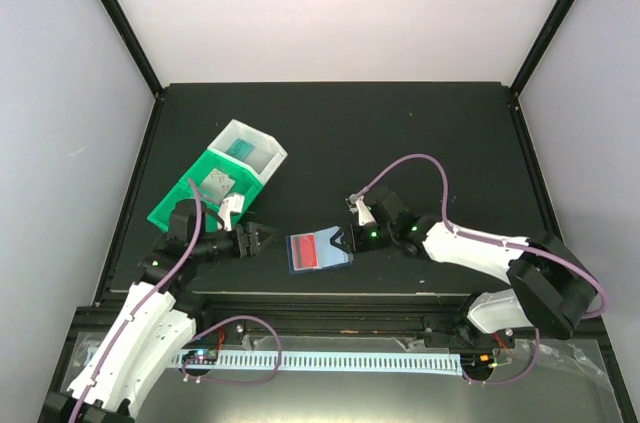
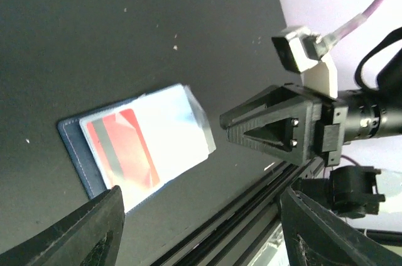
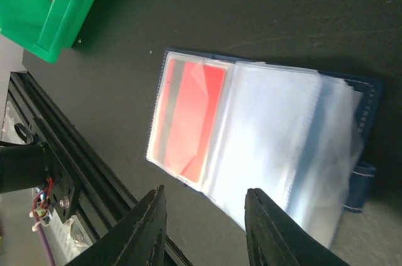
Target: Take the credit cards out of the card holder
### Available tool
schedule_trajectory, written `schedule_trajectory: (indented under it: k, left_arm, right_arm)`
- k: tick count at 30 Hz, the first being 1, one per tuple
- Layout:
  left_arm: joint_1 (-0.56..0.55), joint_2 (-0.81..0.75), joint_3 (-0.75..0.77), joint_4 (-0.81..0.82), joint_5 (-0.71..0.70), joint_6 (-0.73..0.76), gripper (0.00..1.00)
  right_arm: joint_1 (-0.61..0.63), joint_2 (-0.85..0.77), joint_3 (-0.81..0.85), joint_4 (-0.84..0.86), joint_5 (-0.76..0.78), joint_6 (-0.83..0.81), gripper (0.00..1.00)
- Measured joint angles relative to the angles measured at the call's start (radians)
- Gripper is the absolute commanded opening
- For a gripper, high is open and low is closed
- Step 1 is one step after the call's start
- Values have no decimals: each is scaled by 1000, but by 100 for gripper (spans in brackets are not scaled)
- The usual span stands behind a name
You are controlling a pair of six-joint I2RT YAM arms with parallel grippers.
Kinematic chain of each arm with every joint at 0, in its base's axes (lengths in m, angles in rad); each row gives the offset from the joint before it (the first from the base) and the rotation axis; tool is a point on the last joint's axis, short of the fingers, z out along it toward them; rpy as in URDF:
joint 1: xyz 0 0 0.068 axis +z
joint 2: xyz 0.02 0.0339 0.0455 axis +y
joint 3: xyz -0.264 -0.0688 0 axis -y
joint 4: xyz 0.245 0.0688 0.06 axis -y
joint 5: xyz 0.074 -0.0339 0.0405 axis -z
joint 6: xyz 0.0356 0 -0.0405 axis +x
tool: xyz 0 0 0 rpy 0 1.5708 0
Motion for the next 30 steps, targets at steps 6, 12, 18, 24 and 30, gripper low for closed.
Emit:
schedule_trajectory:
  k: [6, 12, 18, 24, 30]
  left_arm:
    - [-101, 63, -74, 104, -64, -77, 71]
    - [-152, 169, -196, 274, -100, -152, 75]
    - [-189, 271, -256, 426, -104, -233, 77]
    - [-196, 330, -274, 591, -103, -308, 78]
    - [-201, 379, -344, 750, -105, -378, 78]
  right_arm:
    - [19, 76, 26, 55, -12, 25, 29]
    - [19, 118, 31, 66, 10, -6, 27]
    - [19, 171, 31, 48, 55, -56, 26]
    - [19, 193, 1, 96, 55, -68, 26]
    - [24, 192, -63, 194, 14, -50, 26]
